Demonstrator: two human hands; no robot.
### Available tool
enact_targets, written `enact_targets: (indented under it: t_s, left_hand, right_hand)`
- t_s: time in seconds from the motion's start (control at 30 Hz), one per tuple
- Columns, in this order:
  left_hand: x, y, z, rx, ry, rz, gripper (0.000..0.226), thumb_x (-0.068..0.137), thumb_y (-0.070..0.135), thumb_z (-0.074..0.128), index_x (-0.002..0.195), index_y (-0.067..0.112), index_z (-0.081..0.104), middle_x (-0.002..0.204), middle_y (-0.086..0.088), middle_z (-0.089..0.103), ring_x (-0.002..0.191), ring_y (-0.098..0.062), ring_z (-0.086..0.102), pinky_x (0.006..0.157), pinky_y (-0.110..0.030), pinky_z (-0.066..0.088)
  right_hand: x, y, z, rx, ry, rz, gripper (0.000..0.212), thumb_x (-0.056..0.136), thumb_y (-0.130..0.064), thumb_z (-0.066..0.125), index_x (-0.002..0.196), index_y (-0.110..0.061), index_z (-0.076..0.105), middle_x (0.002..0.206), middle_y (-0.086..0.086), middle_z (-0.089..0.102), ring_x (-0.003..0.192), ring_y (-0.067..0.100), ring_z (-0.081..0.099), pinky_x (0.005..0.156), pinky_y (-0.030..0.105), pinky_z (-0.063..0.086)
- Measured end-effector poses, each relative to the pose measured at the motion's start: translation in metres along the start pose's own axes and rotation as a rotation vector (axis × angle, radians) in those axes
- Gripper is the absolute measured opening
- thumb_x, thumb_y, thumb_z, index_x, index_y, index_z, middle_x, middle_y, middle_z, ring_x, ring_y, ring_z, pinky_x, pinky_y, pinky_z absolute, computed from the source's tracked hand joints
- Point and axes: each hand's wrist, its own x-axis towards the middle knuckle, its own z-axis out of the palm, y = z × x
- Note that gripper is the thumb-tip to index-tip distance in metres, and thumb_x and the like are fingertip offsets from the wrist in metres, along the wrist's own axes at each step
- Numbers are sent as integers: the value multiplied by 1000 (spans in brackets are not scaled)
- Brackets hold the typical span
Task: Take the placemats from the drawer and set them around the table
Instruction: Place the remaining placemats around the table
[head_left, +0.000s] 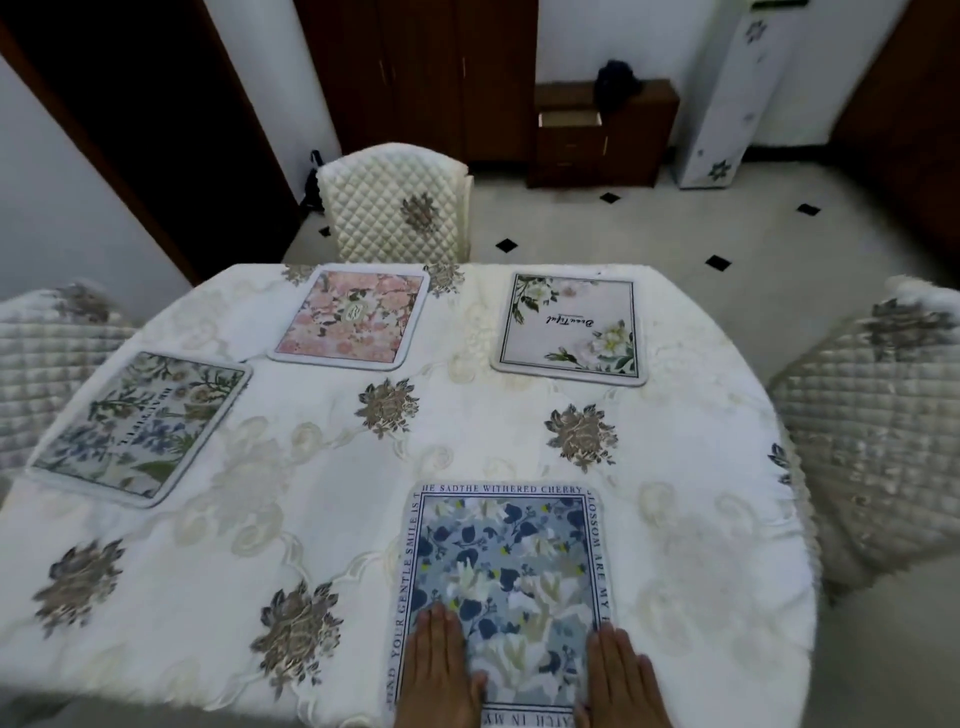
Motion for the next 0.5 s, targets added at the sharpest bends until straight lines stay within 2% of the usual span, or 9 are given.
enact_targets:
  t_s: [0.1,0.13,0.17,0.2,0.23,0.27,0.33,0.4,0.5]
  left_hand:
    - [4,-7,11,6,5,11,79,92,56,16,151,5,2,161,-14,-5,148,-29,-3,118,-39,4]
    - [7,-6,7,-10,-44,4,80,90,55,21,151,5,10,158,-19,6,147,-32,9,117,-38,9]
    - [10,-3,1,-24,-99,-35,78,84,53,30,146,5,30,148,-24,23,140,-35,33,113,-38,24]
    - [12,-2,-5,-25,-168,-89,75,74,52,37,130,7,52,132,-26,40,117,-37,59,100,-38,43]
    - [13,1,-17,-12,-223,-128,70,65,53,38,113,11,66,117,-22,54,91,-32,71,79,-37,55]
    - [12,10,-41,-5,-282,-140,64,64,52,41,107,14,70,110,-16,62,79,-27,72,66,-38,58]
    - [9,30,-93,-6,-268,-153,50,77,39,48,120,18,62,115,-10,65,92,-27,68,74,-39,55]
    - [10,53,-119,97,-176,-104,41,86,30,45,125,17,51,119,-7,58,104,-27,59,83,-37,46]
    - [10,99,-149,175,-147,-99,35,89,29,43,121,17,48,118,-8,56,108,-27,52,85,-38,42]
  right_hand:
    - [0,4,2,-97,-27,25,56,93,-41,24,139,-10,36,150,16,28,143,26,26,114,49,18]
    - [3,4,-1,-125,-47,26,50,95,-39,21,129,-10,45,139,16,41,132,25,45,108,52,29]
    - [5,6,-12,-126,-87,13,49,96,-39,18,115,-13,55,124,13,57,110,23,64,95,54,43]
    - [9,7,-26,-114,-102,-9,50,94,-39,18,99,-18,64,101,9,69,86,22,72,77,51,52]
    - [13,8,-43,-99,-98,-27,47,89,-37,25,80,-22,69,77,7,70,67,22,71,61,46,55]
    - [18,10,-62,-89,-75,-46,38,78,-37,35,64,-24,68,60,4,64,52,23,66,51,39,53]
    - [21,15,-101,-92,-47,-83,20,51,-42,52,51,-25,62,48,7,49,38,18,53,39,30,44]
    - [26,28,-130,-137,-18,-107,31,24,-42,64,50,-26,60,47,5,46,37,18,49,38,23,36]
    - [32,54,-168,-157,28,-125,36,21,-38,70,53,-28,57,50,-1,47,42,14,50,41,24,39]
